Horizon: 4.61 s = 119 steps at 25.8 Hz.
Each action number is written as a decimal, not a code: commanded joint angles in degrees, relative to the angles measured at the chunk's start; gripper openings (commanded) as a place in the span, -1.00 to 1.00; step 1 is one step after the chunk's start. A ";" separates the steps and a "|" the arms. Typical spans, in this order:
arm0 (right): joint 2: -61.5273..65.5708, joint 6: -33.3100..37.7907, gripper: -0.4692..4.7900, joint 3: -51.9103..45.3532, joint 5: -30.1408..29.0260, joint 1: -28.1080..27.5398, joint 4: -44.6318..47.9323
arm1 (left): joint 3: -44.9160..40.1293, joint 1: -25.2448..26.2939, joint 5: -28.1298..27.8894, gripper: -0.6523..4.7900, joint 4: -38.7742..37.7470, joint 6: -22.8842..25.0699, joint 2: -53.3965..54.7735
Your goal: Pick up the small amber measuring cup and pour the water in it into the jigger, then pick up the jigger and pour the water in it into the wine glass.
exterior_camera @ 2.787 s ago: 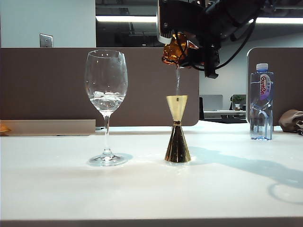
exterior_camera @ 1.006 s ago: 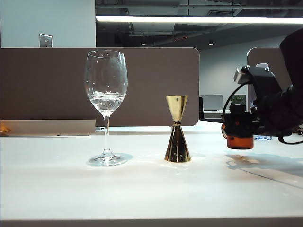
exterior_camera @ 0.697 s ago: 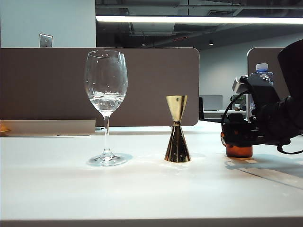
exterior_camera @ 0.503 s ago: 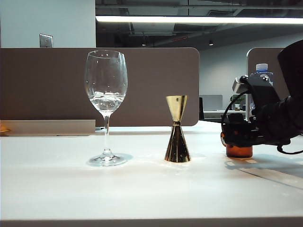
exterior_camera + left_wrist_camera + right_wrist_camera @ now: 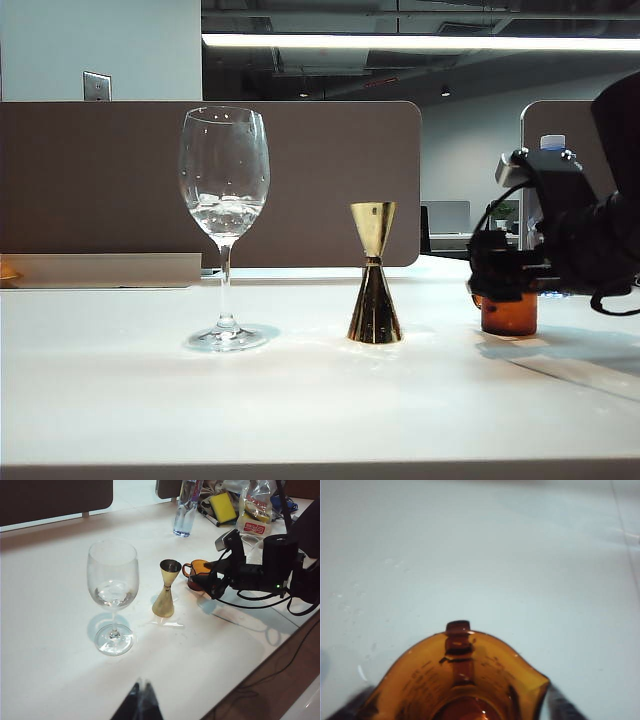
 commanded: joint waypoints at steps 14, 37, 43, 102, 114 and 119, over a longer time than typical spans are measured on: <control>-17.84 0.28 1.00 -7.98 3.58 6.84 -4.96 | 0.24 -0.04 0.02 -0.77 0.46 0.24 0.02; -7.58 -0.28 0.56 2.32 -6.62 13.97 -6.67 | 0.24 -0.04 0.09 -0.77 0.46 0.24 0.02; -4.68 -0.26 0.36 3.48 -6.67 14.23 -6.08 | 0.24 -0.04 0.24 -0.77 0.46 0.24 0.00; -8.81 -8.37 -0.84 23.28 -3.61 15.82 -27.69 | 0.24 -0.04 0.22 -0.77 0.46 0.24 0.00; -9.70 -9.11 -0.84 35.87 -1.51 19.45 -39.69 | 0.24 -0.04 0.22 -0.77 0.46 0.24 0.00; -9.70 -10.78 -0.84 38.91 -1.29 21.46 -42.12 | 0.24 -0.04 0.24 -0.77 0.46 0.24 0.00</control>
